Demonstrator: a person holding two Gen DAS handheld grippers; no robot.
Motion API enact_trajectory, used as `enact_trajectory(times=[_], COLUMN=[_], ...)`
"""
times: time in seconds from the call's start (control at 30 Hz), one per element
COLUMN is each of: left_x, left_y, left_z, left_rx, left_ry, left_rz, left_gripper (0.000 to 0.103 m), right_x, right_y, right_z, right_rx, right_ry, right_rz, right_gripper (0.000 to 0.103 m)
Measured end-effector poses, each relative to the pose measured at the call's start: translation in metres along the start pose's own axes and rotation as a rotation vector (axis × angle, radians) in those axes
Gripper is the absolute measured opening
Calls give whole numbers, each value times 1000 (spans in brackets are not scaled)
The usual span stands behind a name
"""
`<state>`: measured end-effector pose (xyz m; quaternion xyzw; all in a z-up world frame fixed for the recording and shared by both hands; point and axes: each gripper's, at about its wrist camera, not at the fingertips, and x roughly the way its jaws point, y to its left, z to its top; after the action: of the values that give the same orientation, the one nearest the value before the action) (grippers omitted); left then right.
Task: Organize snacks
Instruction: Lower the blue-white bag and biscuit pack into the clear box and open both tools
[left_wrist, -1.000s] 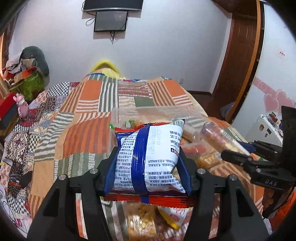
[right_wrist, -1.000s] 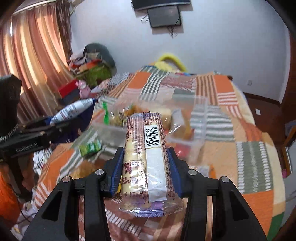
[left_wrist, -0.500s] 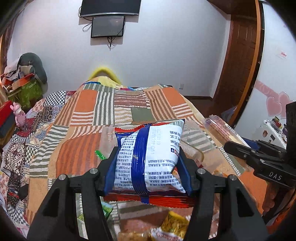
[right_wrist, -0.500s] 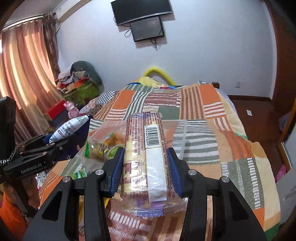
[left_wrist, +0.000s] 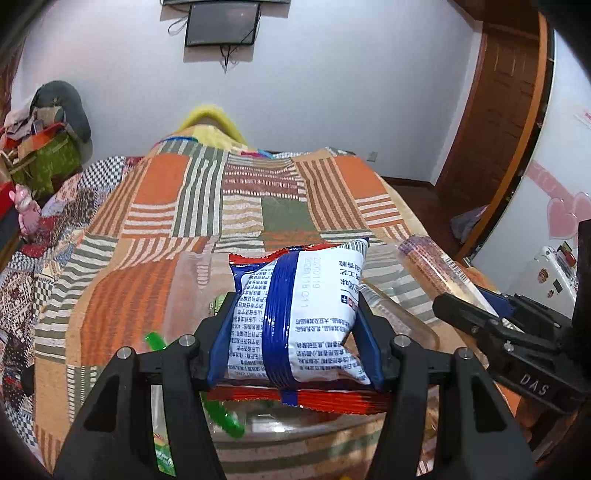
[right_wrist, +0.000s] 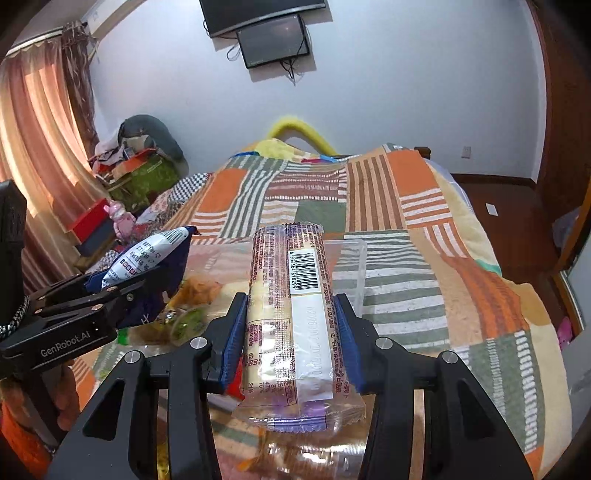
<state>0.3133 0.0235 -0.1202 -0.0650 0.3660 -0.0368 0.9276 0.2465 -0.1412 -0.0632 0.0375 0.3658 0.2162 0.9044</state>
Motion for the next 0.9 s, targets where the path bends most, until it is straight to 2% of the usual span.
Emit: enact_trajectory(times=[0.33,0.47,0.9], left_x=[20,17,-57], left_y=[-6,-5,-4], left_z=[-3,-3,-5], left_rx=[50,30,70], left_ry=[34,39,-42], left_rz=[33,15,26], left_gripper=[61,64,72], right_x=[19,11,-40], right_y=[-1,-2,-2], right_z=[-3,-1,-1], right_rx=[-15,-23,-33], right_ry=[55,39,-1], right_rz=[-4,-5,14], right_gripper=[44,44,60])
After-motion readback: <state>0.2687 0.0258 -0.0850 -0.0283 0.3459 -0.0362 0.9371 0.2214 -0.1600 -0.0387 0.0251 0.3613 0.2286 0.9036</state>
